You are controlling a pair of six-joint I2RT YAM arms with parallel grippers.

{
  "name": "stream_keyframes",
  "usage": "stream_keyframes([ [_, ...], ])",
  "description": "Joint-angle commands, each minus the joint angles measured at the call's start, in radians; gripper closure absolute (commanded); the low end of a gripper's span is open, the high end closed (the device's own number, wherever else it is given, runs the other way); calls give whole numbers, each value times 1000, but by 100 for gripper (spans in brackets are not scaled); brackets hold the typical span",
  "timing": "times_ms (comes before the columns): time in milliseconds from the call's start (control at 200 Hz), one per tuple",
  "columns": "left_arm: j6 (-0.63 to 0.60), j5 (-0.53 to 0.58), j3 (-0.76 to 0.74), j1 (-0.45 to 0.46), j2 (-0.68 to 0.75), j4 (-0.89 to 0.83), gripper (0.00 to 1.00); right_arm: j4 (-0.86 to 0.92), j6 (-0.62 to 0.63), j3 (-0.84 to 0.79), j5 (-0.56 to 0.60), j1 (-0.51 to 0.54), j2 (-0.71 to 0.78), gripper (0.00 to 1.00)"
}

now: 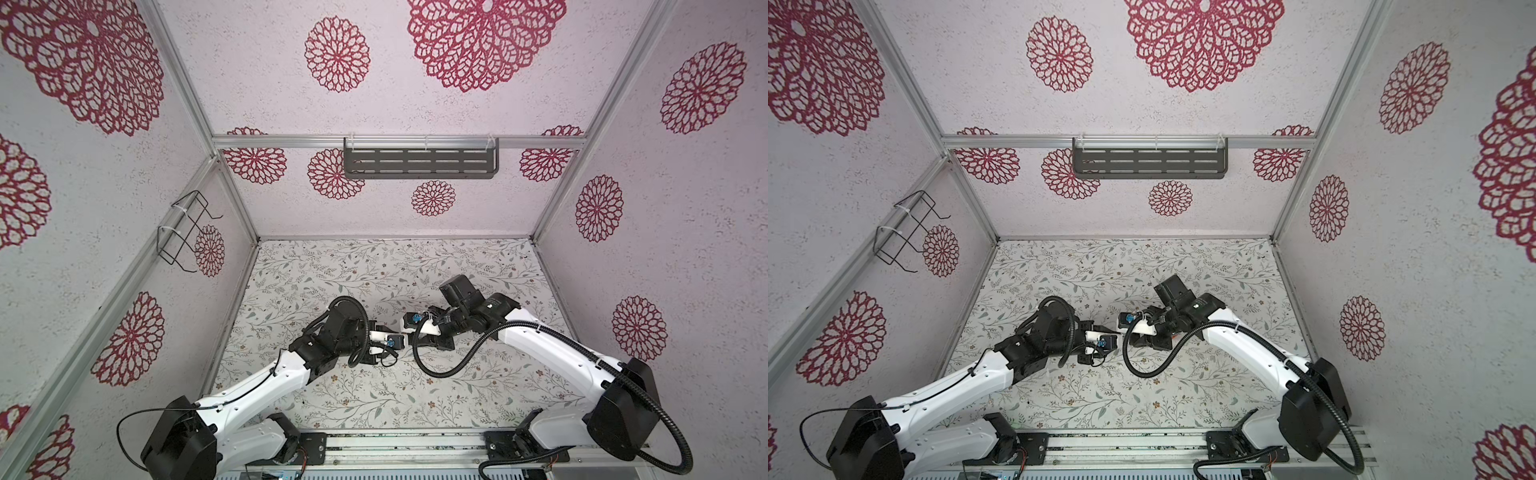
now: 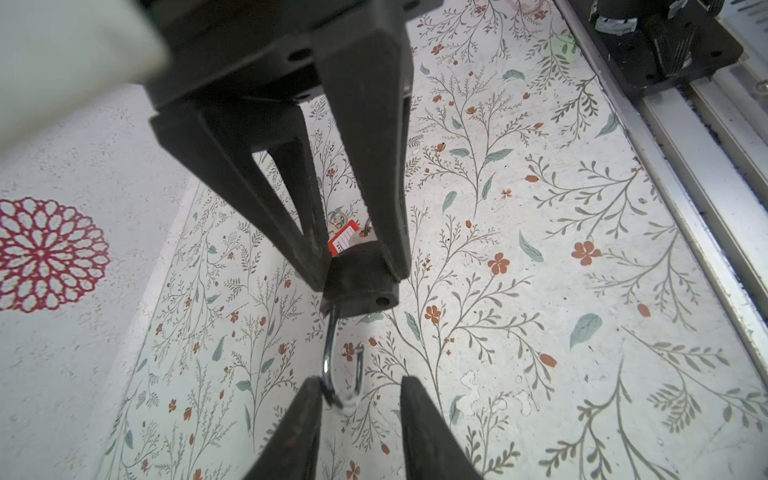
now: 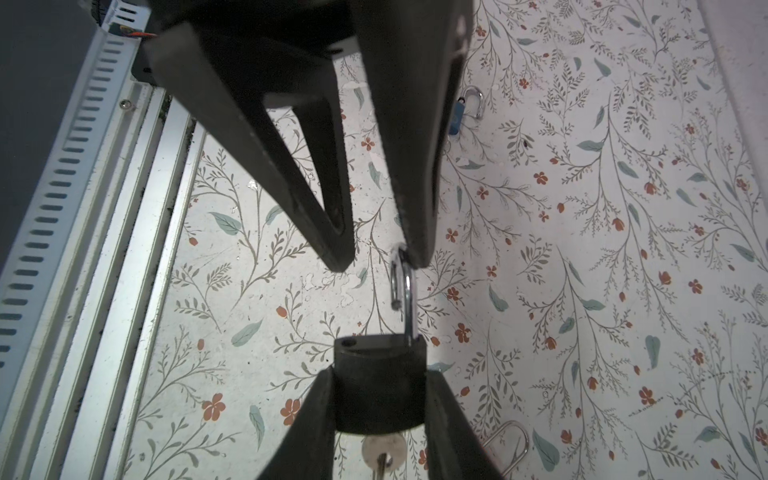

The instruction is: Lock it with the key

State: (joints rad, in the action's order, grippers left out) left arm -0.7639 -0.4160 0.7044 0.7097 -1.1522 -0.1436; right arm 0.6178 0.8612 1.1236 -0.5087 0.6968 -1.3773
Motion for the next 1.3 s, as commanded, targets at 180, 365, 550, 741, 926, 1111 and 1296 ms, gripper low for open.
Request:
stream_keyframes([
  [180, 111, -85, 20, -19, -12, 12, 66, -118, -15, -34, 15, -5, 79, 81],
  [365, 180, -114, 30, -35, -31, 26, 68, -155, -17, -56, 18, -5, 99, 82],
  [550, 237, -138, 43, -50, -52, 50, 67, -164, -16, -62, 17, -5, 104, 83],
  [741, 316, -149, 49, -71, -66, 72, 65, -180, -13, -76, 19, -5, 120, 83],
  [926, 348, -153, 47, -94, -44, 16, 65, -217, -5, -99, 52, -4, 145, 84],
  [1111, 426, -134, 30, -115, -10, 44, 63, -306, 10, -153, 91, 5, 188, 84],
  [1296, 497, -199, 52, -128, -18, 31, 62, -420, 35, -220, 191, 38, 237, 85],
])
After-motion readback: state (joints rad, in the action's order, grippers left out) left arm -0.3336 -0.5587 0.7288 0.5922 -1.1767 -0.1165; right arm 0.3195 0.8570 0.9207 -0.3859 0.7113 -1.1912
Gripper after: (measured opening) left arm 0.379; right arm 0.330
